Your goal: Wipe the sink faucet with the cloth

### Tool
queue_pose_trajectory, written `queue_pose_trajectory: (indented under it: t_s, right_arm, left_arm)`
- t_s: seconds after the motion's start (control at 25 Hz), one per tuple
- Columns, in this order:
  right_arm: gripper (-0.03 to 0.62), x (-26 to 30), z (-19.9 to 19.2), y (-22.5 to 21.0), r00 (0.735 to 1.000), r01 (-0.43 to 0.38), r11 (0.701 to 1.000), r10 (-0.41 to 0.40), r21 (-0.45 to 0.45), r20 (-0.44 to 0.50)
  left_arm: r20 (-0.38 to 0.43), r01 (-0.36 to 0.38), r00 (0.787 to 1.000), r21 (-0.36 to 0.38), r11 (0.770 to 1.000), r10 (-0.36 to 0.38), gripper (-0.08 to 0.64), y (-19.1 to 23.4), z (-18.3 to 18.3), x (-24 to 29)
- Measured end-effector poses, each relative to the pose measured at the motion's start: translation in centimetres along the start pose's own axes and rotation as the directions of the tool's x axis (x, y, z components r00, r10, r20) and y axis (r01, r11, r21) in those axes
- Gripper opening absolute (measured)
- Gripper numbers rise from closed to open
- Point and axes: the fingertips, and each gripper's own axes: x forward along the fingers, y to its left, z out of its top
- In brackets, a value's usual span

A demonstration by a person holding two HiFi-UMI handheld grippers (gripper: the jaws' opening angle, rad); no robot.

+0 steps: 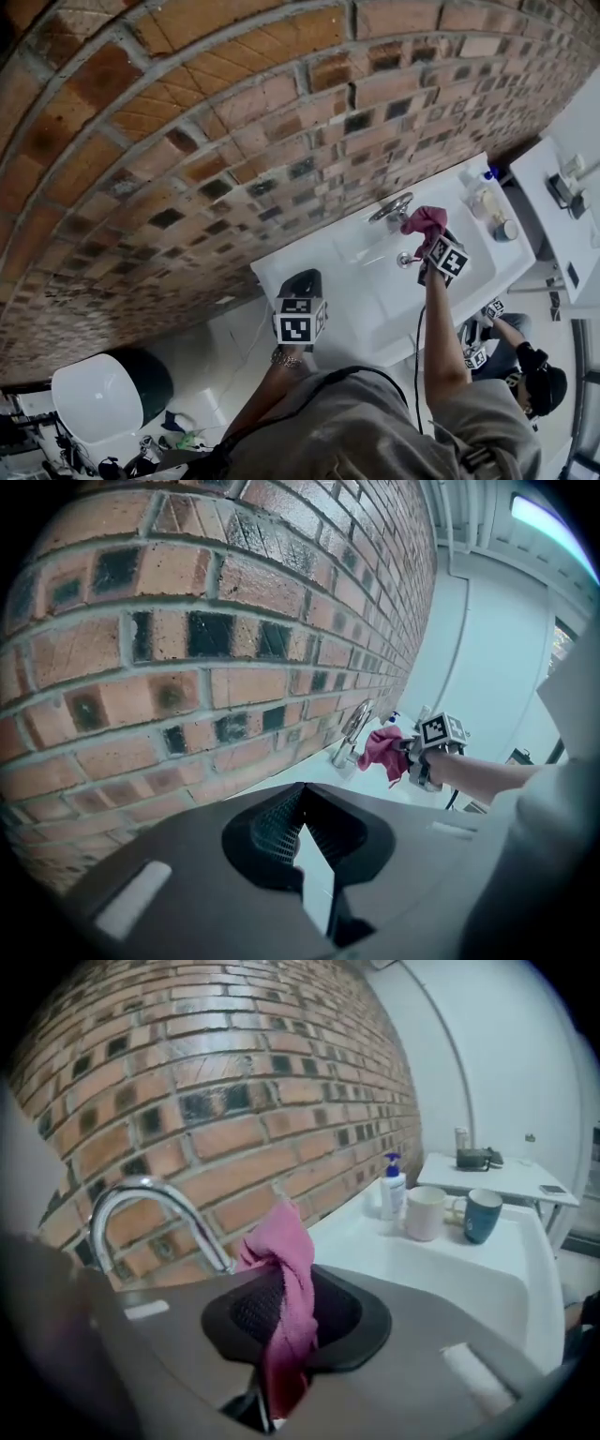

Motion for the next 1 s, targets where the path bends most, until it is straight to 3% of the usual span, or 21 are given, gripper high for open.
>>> queue_pose_trajectory:
  t_s: [0.08, 0.16, 0.28, 0.44, 0.6, 0.68, 0.76, 0.8, 0.84, 0.92, 1.0]
  right_arm:
    - [0.060, 1.2, 0.4, -2.1, 0.998, 0.058, 0.998, -0.058, 0.016, -0.004]
    - [0.060, 2.6, -1.2, -2.9, 0.994, 0.081, 0.997, -0.080, 0.005, -0.071]
    - [0.060, 4.5, -4.6, -1.2, 0.983, 0.040, 0.998, -0.046, -0.038, -0.179]
    - [0.057, 4.9, -7.9, 1.1, 0.962, 0.003, 1.000, -0.011, -0.027, -0.274]
    - [0.058, 3.3, -10.7, 4.2, 0.908, -0.178, 0.982, 0.139, -0.062, -0.396]
    - [0.058, 1.7, -9.7, 6.1, 0.873, -0.308, 0.951, 0.277, -0.013, -0.403]
    - [0.058, 0.3, -6.7, 8.0, 0.846, -0.431, 0.902, 0.415, 0.026, -0.334]
    - [0.058, -0.2, -4.7, 8.6, 0.847, -0.464, 0.886, 0.452, 0.026, -0.281]
    - [0.058, -0.4, -2.5, 8.7, 0.863, -0.460, 0.888, 0.451, 0.012, -0.229]
    - [0.060, 0.1, 1.0, 7.4, 0.925, -0.354, 0.935, 0.345, -0.033, -0.161]
    - [0.060, 1.9, 1.9, 5.5, 0.961, -0.235, 0.969, 0.220, -0.072, -0.166]
  left_arm:
    - [-0.009, 0.010, 1.000, 0.007, 1.000, -0.010, 0.020, -0.4, -0.2, 0.4]
    - [-0.018, 0.019, 1.000, 0.014, 1.000, -0.019, 0.020, -0.9, -0.4, 0.6]
    - [-0.015, 0.020, 1.000, 0.017, 1.000, -0.020, 0.020, -1.1, -0.1, 0.7]
    - [-0.023, 0.016, 1.000, 0.022, 1.000, -0.016, 0.020, -1.2, 0.0, 1.0]
    - [-0.026, 0.029, 0.999, 0.025, 0.999, -0.028, 0.020, -1.8, -0.2, 1.2]
    - [-0.024, 0.035, 0.999, 0.027, 0.999, -0.035, 0.020, -2.1, 0.0, 1.3]
    - [-0.022, 0.039, 0.999, 0.030, 0.999, -0.038, 0.020, -2.3, 0.1, 1.4]
    - [-0.023, 0.042, 0.999, 0.033, 0.999, -0.041, 0.020, -2.4, 0.1, 1.5]
    - [-0.024, 0.044, 0.999, 0.036, 0.998, -0.043, 0.020, -2.5, 0.1, 1.5]
    - [-0.027, 0.047, 0.999, 0.040, 0.998, -0.046, 0.020, -2.7, 0.0, 1.6]
    - [-0.029, 0.047, 0.999, 0.043, 0.998, -0.046, 0.020, -2.9, -0.1, 1.4]
